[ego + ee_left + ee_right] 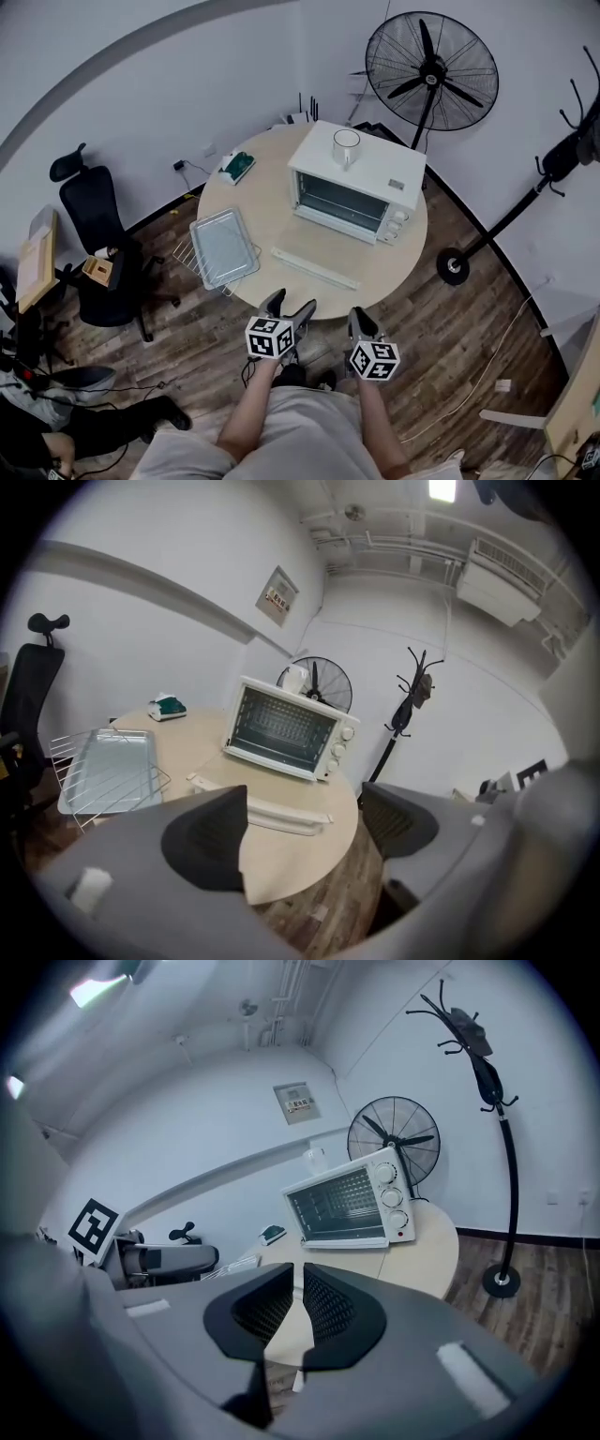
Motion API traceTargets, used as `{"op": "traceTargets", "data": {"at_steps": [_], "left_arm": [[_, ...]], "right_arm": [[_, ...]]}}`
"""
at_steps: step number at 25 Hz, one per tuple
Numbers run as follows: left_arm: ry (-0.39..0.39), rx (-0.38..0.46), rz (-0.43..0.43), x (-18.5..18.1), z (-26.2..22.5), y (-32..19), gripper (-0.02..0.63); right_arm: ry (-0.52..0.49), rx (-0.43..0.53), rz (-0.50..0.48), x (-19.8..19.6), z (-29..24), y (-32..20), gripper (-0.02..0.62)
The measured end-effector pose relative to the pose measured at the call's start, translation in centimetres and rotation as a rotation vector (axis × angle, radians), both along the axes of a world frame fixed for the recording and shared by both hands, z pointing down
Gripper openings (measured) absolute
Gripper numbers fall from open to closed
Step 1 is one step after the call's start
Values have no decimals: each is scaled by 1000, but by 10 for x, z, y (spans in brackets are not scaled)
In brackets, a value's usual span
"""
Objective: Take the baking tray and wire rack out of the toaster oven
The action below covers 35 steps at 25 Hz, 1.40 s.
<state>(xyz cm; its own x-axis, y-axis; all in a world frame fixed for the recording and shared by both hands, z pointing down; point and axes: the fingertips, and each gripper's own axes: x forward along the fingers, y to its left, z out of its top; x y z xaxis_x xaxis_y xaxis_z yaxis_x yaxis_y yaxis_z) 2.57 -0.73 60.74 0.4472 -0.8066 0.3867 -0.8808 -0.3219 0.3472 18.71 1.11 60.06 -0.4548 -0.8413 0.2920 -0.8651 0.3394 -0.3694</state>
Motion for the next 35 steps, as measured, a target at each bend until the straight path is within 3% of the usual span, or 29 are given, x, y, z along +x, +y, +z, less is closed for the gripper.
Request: {"op": "traceTargets", "data": {"at_steps": [6, 12, 15, 20, 35], "left_arm": [[-40, 58, -26, 12, -11, 22, 360], [-40, 87, -62, 11, -20, 38, 199], [-11, 100, -72, 11, -25, 43, 59], [2, 102, -54, 19, -27, 48, 55], [11, 106, -65, 16, -29, 56, 55]], "right_arm": [[-20, 35, -11, 19, 0, 22, 32], [-32, 46, -22, 29, -1, 28, 32], [-29, 53, -29, 30, -2, 34, 27], [-37, 63, -34, 34, -5, 36, 0], [-25, 102, -42, 36, -15, 45, -1]]}}
